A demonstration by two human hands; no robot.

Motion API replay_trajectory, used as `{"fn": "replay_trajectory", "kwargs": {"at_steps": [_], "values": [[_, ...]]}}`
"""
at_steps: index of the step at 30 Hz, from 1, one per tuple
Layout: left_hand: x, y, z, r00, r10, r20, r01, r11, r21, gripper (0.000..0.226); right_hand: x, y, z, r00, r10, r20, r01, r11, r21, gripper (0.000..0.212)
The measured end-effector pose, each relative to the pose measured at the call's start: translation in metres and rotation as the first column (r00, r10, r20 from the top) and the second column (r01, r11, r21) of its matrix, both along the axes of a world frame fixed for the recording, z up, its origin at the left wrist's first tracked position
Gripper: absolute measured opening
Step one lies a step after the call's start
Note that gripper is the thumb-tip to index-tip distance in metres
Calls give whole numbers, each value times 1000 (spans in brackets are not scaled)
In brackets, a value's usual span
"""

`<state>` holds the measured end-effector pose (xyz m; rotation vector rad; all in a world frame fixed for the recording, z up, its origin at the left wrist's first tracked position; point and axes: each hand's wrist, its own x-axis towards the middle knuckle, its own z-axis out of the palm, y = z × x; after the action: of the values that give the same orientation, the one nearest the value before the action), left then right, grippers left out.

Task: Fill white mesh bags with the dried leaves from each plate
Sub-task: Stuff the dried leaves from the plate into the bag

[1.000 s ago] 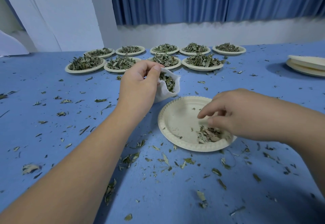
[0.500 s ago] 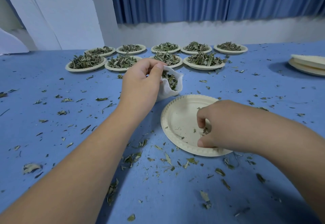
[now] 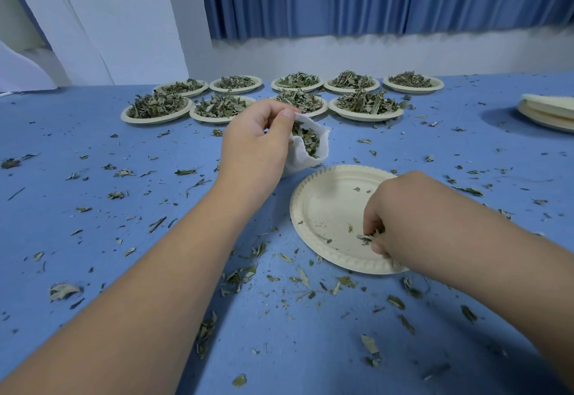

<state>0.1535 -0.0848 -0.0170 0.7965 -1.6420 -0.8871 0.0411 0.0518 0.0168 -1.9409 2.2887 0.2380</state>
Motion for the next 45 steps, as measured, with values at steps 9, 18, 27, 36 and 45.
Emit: {"fn": "replay_trajectory", "kwargs": {"at_steps": [9, 18, 27, 36, 45], "values": [[0, 2, 1, 1000, -1, 1, 1, 1000, 4, 23, -8, -7, -14, 997, 17, -73, -22, 997, -71, 24], [-1, 8, 3, 999, 18, 51, -16, 999, -47, 23, -47, -6, -11, 816, -56, 575, 166, 976, -141, 17], [-6, 15, 5, 990, -39, 138, 50, 996, -79, 25, -58, -9, 1, 473, 133, 871, 271, 919, -288, 9], [-12, 17, 8, 988, -43, 148, 42, 999, 12, 19, -32, -27, 16, 703, 237, 670, 258, 793, -551, 15], [-12, 19, 11, 997, -66, 51, 63, 996, 57, 25, -5, -51, 21, 969, 146, 200, 27, 742, -670, 19]]}}
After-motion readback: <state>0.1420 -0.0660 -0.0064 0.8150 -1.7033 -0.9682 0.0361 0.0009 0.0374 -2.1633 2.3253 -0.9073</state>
